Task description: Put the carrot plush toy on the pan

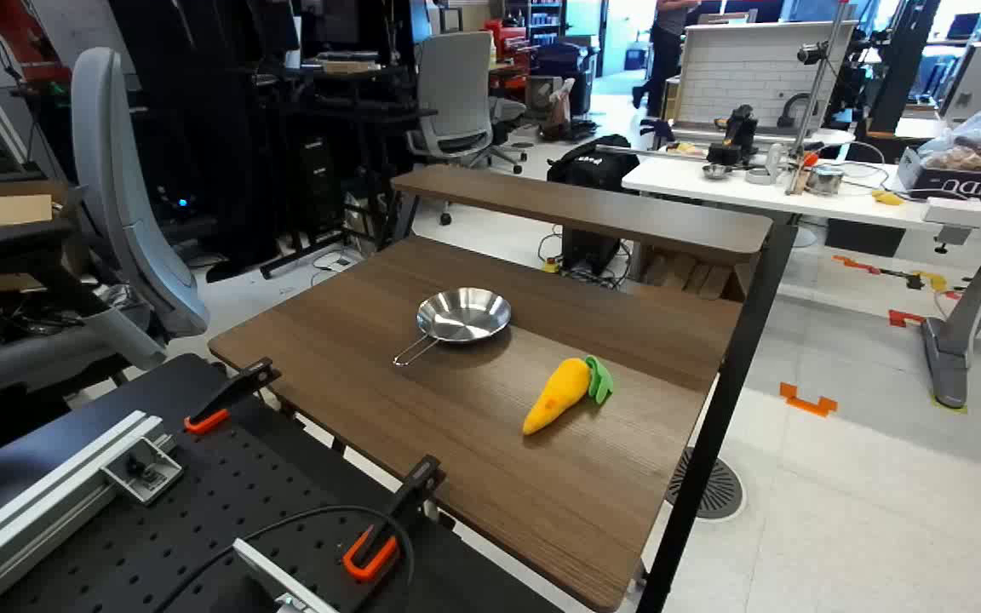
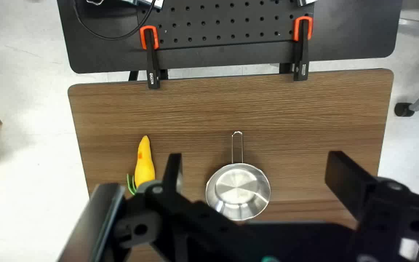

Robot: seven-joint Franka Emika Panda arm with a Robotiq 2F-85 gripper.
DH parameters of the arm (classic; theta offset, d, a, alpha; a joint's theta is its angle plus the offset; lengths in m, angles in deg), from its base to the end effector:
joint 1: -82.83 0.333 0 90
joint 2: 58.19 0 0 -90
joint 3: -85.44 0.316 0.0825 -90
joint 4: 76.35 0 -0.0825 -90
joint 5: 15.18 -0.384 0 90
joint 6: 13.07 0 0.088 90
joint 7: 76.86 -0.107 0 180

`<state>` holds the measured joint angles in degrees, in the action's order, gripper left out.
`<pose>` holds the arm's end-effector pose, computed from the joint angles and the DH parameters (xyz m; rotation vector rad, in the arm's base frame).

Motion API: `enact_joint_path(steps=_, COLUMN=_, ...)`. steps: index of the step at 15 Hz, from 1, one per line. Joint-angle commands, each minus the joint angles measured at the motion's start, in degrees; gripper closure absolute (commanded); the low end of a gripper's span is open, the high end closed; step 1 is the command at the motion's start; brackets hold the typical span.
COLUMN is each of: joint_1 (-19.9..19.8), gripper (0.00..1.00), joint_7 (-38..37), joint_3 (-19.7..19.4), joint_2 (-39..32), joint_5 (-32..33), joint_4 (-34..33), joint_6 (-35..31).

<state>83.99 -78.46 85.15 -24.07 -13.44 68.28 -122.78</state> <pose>0.3661 0.0033 0.4754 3.1155 -0.0022 -0.0209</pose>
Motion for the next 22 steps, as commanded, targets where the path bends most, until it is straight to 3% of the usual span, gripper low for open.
enact_joint_path(steps=1, joint_1=-0.41, gripper=0.00, joint_7=0.18, joint_3=0.37, joint_2=-0.02, joint_5=-0.23, joint_4=-0.10, joint_6=0.12)
enact_joint_path(steps=11, joint_1=-1.62, gripper=0.00, joint_7=0.33, joint_3=-0.35, joint_2=-2.99, joint_5=0.95, joint_4=1.30, joint_6=-2.71)
enact_joint_path(steps=22, joint_1=-7.79, gripper=0.00, joint_7=0.89, joint_3=-5.30, joint_2=-20.18, joint_5=3.21, joint_4=-1.86, joint_6=-13.40)
